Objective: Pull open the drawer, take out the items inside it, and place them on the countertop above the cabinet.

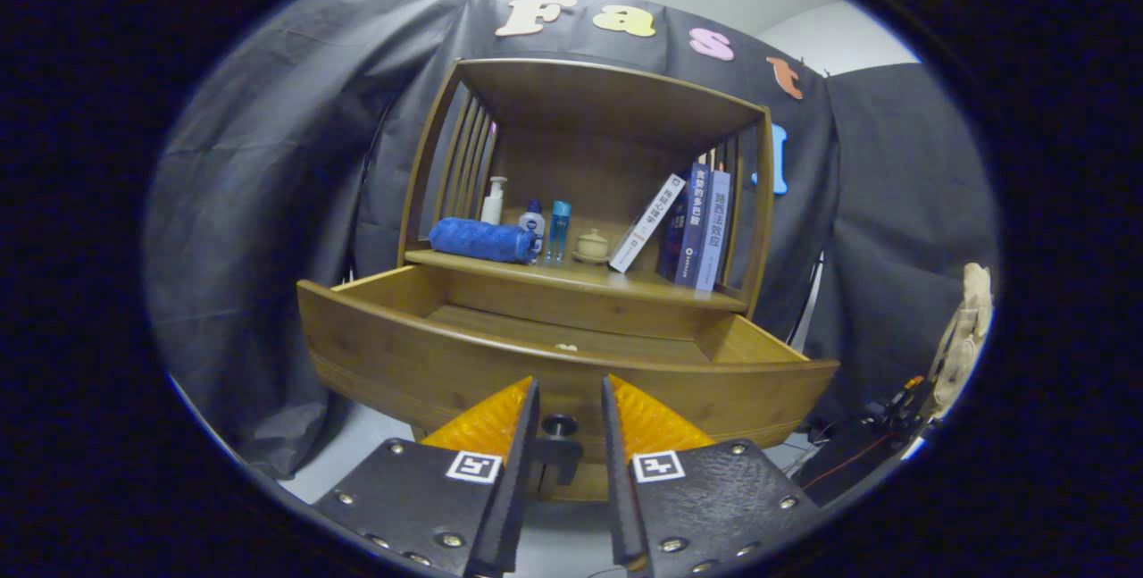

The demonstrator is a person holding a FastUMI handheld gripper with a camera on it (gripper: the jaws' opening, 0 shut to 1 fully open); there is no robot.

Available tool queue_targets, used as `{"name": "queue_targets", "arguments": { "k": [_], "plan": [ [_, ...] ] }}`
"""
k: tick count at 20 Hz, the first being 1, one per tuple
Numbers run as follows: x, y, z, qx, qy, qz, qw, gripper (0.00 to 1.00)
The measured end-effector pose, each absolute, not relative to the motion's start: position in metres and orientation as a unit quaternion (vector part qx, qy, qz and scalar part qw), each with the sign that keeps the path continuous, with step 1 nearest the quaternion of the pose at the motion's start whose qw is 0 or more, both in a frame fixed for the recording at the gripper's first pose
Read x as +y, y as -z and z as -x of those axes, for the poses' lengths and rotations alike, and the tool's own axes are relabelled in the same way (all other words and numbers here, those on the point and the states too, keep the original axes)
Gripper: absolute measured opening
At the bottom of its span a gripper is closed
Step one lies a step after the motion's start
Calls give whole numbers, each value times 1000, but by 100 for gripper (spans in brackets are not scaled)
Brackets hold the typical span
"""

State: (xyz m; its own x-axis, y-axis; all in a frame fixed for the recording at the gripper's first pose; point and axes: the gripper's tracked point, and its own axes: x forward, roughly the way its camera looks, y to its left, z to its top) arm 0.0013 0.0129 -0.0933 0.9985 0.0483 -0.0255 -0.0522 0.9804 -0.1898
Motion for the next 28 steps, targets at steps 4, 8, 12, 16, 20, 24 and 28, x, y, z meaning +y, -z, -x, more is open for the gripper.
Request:
{"name": "queue_targets", "arguments": {
  "k": [4,8,12,16,20,24,28],
  "plan": [
    [25,59,-25,17,-47,43,998,72],
    [12,34,-48,26,-12,-48,998,92],
    [1,11,-71,43,5,-102,994,98],
    [10,0,-103,44,-4,-89,995,98],
    [16,33,-142,134,22,-15,991,99],
    [22,88,-170,232,16,18,972,99],
    [20,126,-182,289,5,-32,957,97]
  ]
}}
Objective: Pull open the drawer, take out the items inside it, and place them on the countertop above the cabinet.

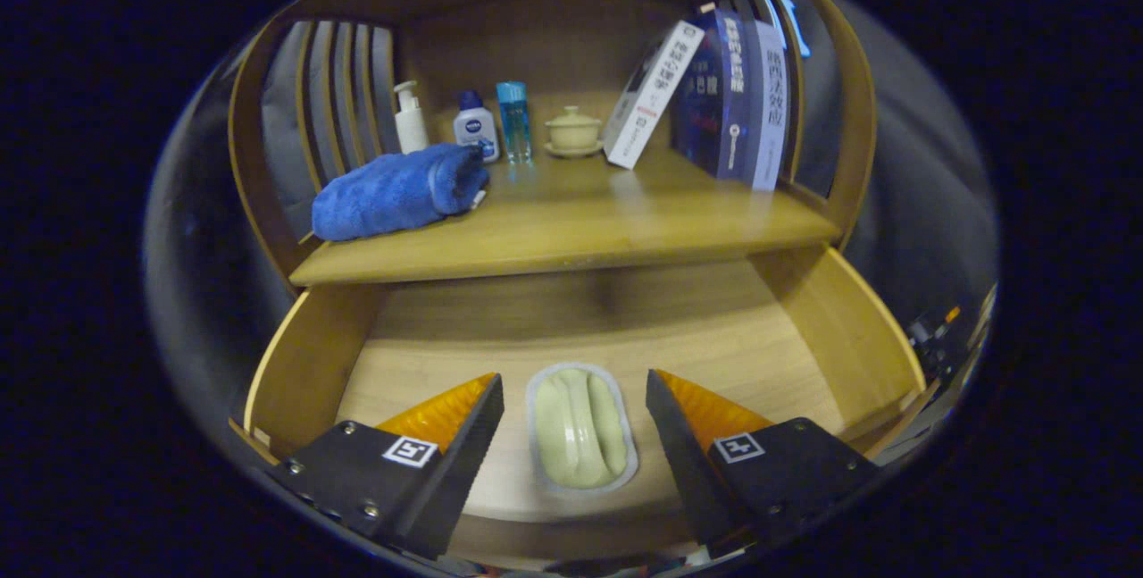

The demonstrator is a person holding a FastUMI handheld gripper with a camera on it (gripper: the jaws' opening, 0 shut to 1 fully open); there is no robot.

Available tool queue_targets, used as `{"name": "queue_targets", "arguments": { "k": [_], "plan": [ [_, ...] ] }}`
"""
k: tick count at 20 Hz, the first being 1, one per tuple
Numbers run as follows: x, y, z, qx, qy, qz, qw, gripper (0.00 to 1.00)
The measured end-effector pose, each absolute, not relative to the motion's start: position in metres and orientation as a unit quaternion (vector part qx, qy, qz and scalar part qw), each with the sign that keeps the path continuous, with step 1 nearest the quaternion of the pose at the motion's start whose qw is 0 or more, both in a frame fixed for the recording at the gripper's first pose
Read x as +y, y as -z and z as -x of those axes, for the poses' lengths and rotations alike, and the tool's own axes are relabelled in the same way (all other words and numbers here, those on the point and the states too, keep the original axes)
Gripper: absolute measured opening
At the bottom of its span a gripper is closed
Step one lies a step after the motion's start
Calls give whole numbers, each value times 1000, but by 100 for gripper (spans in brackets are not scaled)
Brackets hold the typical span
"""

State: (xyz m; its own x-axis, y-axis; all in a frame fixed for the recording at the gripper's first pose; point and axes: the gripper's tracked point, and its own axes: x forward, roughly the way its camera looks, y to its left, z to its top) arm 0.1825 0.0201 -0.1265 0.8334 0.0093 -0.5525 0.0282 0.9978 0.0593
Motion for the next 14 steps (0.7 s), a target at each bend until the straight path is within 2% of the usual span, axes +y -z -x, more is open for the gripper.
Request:
{"name": "queue_targets", "arguments": {
  "k": [2,4,8,14],
  "plan": [
    [19,150,-185,319,-2,-48,947,96],
    [21,175,-178,367,-13,-42,929,78],
    [15,170,-184,350,-6,-52,935,41],
    [30,159,-181,309,-42,-61,948,41]
  ]
}}
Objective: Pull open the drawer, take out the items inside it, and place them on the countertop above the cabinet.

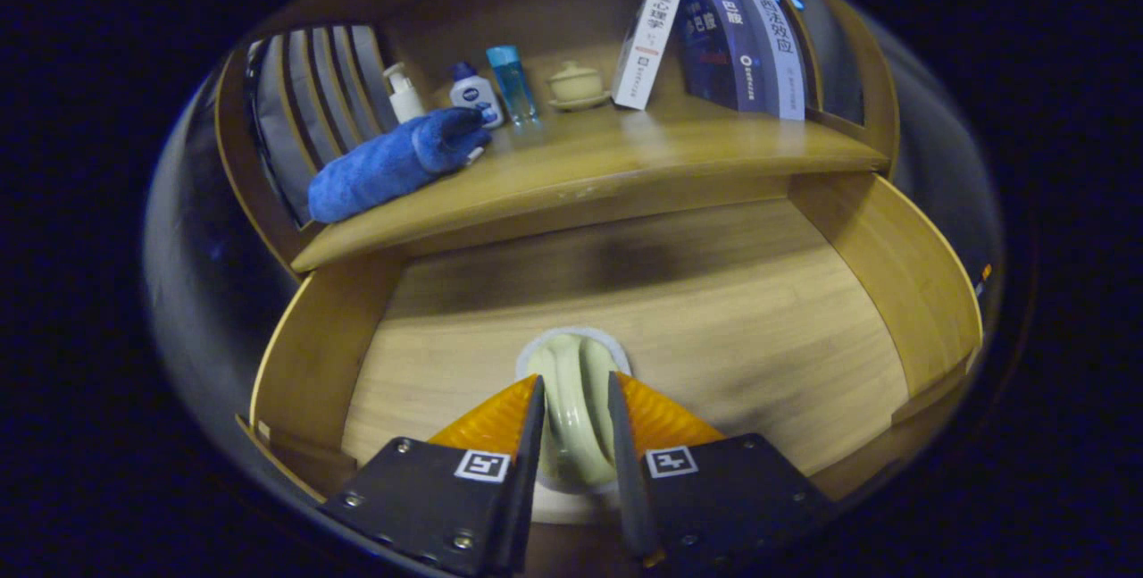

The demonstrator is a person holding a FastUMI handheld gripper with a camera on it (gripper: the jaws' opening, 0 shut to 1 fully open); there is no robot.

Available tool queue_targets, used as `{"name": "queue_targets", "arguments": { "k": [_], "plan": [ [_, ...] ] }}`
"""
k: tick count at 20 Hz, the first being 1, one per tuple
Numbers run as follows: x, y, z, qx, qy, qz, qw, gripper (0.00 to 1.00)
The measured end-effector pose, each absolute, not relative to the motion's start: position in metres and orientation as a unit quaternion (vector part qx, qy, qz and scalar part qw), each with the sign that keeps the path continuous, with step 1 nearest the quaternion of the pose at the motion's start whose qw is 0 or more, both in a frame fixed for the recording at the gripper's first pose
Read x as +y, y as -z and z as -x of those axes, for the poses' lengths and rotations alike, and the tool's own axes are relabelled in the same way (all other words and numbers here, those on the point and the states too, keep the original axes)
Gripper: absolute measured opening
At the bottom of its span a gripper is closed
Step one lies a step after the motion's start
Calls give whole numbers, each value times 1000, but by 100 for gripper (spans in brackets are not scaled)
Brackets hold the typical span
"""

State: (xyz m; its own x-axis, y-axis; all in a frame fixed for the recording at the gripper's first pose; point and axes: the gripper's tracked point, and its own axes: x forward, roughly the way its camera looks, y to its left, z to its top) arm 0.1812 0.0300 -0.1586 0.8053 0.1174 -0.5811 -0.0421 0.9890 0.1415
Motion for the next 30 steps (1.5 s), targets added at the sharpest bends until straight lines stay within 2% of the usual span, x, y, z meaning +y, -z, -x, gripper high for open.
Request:
{"name": "queue_targets", "arguments": {
  "k": [5,9,24,27,30],
  "plan": [
    [37,142,-181,275,-58,-58,958,41],
    [36,95,-184,202,-61,-62,975,41],
    [23,-36,-151,53,-37,-17,998,41],
    [22,-21,-160,82,-30,-9,996,41],
    [24,47,-173,204,-35,-8,978,41]
  ]
}}
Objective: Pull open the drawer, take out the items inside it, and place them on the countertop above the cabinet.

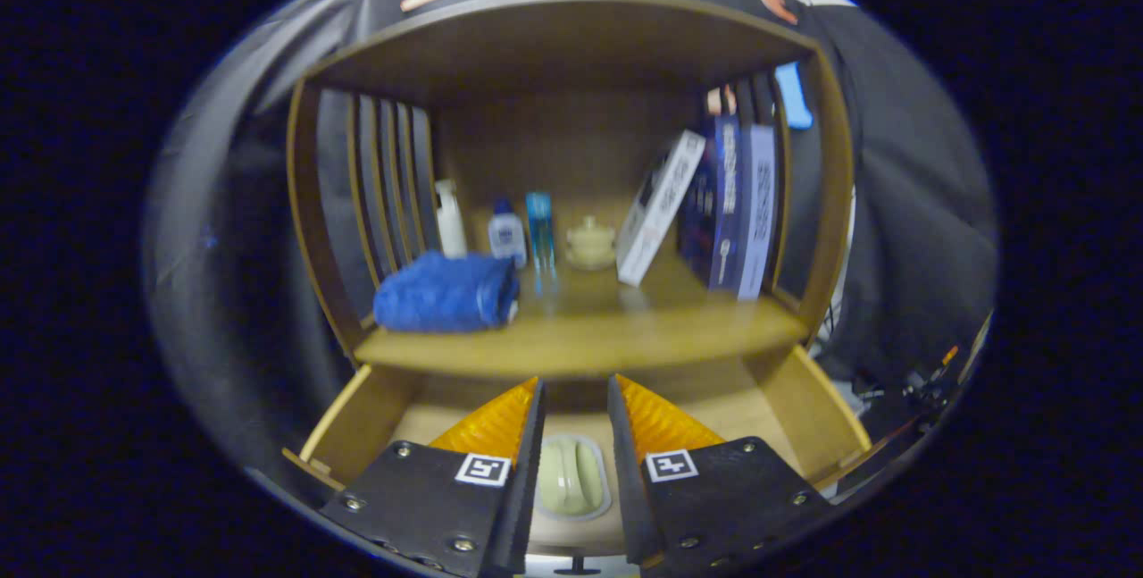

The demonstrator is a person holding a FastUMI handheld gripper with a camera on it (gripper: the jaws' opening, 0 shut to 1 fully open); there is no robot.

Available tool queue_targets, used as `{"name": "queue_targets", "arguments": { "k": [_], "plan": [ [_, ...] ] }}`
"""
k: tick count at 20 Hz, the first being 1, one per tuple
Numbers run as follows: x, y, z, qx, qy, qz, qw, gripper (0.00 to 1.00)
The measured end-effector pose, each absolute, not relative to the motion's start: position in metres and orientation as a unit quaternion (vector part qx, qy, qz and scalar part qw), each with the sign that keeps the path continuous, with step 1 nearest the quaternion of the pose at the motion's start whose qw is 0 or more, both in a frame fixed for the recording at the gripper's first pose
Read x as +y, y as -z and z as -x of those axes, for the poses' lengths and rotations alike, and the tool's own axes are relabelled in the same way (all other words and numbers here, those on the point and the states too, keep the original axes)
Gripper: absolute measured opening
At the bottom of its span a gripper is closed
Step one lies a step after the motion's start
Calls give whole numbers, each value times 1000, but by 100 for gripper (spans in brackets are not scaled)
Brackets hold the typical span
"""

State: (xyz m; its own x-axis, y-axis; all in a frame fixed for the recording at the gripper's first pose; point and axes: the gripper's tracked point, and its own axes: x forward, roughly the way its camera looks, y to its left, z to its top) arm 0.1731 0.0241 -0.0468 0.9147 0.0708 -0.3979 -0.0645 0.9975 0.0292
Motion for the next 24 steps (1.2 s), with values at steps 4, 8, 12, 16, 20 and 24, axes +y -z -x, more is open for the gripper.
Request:
{"name": "queue_targets", "arguments": {
  "k": [4,8,12,16,20,24],
  "plan": [
    [25,101,-181,277,-26,6,960,47],
    [27,137,-180,358,-14,-20,933,66],
    [34,171,-178,427,-18,-52,903,53],
    [34,162,-174,401,-8,-103,910,26],
    [28,137,-180,359,-27,-163,919,7],
    [26,86,-174,280,-48,-163,945,7]
  ]
}}
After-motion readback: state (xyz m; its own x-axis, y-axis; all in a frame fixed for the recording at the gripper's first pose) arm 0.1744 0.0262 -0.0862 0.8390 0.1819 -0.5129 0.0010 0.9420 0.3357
